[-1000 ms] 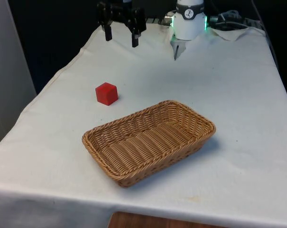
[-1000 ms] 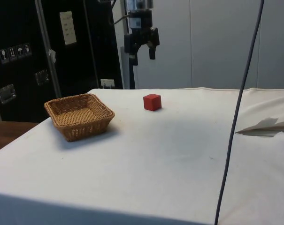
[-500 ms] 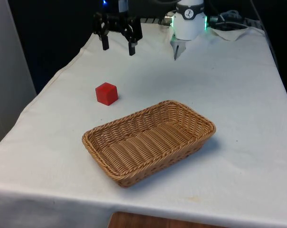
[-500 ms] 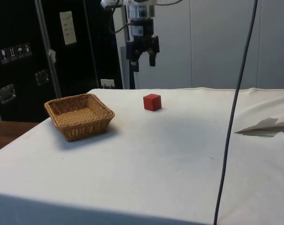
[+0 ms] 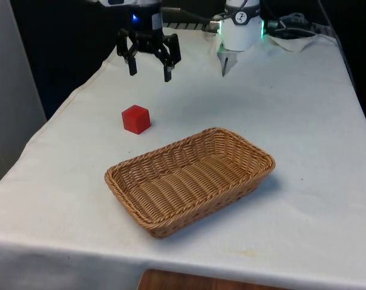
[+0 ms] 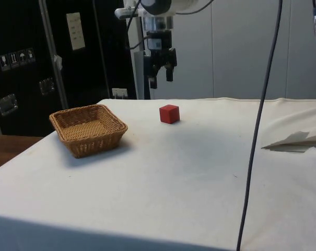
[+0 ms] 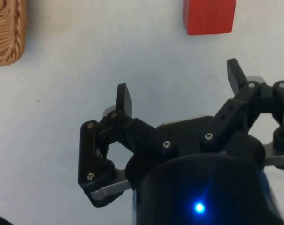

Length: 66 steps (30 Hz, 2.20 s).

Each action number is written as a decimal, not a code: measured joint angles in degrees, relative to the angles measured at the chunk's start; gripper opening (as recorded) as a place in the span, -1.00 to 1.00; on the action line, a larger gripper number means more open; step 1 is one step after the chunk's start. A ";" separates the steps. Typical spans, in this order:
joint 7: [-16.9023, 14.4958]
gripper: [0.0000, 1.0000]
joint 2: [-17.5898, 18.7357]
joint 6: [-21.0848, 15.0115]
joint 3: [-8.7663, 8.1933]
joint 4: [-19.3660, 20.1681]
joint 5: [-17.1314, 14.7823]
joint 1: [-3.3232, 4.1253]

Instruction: Pick up the cube and place it into the basket.

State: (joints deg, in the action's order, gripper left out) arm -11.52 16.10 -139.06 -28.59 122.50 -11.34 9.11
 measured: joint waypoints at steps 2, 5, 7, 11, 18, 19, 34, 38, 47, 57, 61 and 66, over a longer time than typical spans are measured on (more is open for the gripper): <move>-0.06 1.00 0.23 -0.29 -0.06 0.00 0.11 0.00; -0.17 1.00 0.97 -1.09 -0.29 0.00 0.34 0.00; -0.23 1.00 1.95 -2.06 -0.46 0.00 0.40 0.00; -0.23 1.00 3.32 -3.44 -0.69 0.00 0.40 0.00; 0.23 1.00 5.16 -5.39 -1.26 -0.06 0.34 0.00; 0.34 1.00 5.44 -5.79 -1.38 -0.06 0.34 0.00; 0.74 1.00 9.28 -7.96 -2.01 -0.34 -3.15 -0.11; -1.32 1.00 10.49 -7.96 -1.89 -0.69 -6.47 -0.11; -5.16 1.00 12.49 -7.96 -1.66 -1.66 -12.09 -0.06; -8.94 1.00 15.36 -8.14 -1.43 -2.58 -16.73 -0.06; -9.34 1.00 16.21 -8.42 -1.26 -2.69 -16.90 -0.06; -10.54 1.00 17.36 -8.48 -1.20 -3.15 -17.93 -0.06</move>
State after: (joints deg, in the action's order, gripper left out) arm -22.06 33.46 -147.54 -29.79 119.35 -29.28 9.05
